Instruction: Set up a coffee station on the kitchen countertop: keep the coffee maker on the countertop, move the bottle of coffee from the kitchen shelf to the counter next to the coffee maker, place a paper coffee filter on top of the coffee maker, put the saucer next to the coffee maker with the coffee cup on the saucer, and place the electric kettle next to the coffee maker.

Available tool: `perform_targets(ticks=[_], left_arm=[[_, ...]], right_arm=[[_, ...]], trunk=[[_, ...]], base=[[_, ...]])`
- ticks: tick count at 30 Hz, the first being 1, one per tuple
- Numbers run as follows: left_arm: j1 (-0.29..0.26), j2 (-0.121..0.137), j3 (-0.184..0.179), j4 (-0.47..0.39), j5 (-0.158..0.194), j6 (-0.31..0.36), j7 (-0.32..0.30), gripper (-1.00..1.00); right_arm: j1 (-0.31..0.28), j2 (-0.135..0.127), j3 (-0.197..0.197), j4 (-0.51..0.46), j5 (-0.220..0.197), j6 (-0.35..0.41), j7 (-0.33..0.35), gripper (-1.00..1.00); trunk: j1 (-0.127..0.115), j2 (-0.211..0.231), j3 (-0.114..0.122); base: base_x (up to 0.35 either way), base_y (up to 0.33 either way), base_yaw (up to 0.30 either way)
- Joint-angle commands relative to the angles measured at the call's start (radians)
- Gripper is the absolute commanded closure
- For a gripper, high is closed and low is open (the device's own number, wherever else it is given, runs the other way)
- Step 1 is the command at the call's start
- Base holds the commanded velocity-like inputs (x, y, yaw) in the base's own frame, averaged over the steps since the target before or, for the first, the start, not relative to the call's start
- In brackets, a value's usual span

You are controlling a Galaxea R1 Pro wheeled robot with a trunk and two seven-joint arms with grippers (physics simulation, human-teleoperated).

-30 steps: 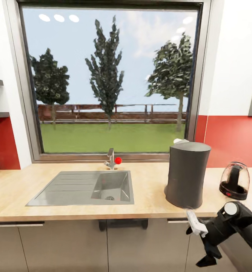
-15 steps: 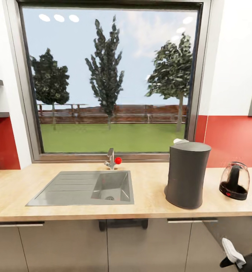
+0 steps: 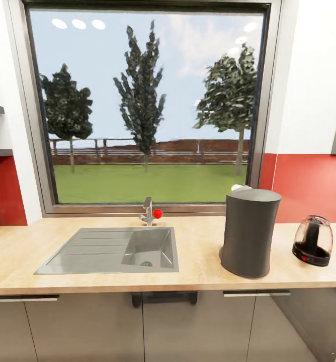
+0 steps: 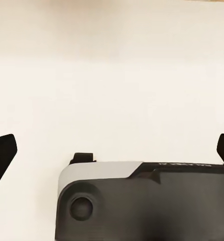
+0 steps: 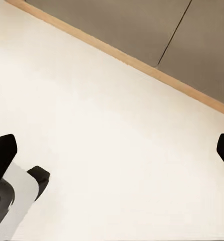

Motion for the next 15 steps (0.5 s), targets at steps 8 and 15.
perform_targets(ticks=[8, 15], left_arm=[[0.001, 0.0, 0.001, -0.002, 0.033, -0.001, -0.001, -1.0], [0.001, 0.0, 0.001, -0.004, 0.036, -0.001, 0.001, -1.0]], right_arm=[[0.0, 0.063, -0.01, 0.165, 0.013, -0.029, -0.329, -1.0], [0.0, 0.071, -0.01, 0.209, 0.012, -0.094, -0.39, -1.0]], trunk=[[0.0, 0.0, 0.0], [0.0, 0.0, 0.0]], base=[[0.0, 0.0, 0.0], [0.0, 0.0, 0.0]])
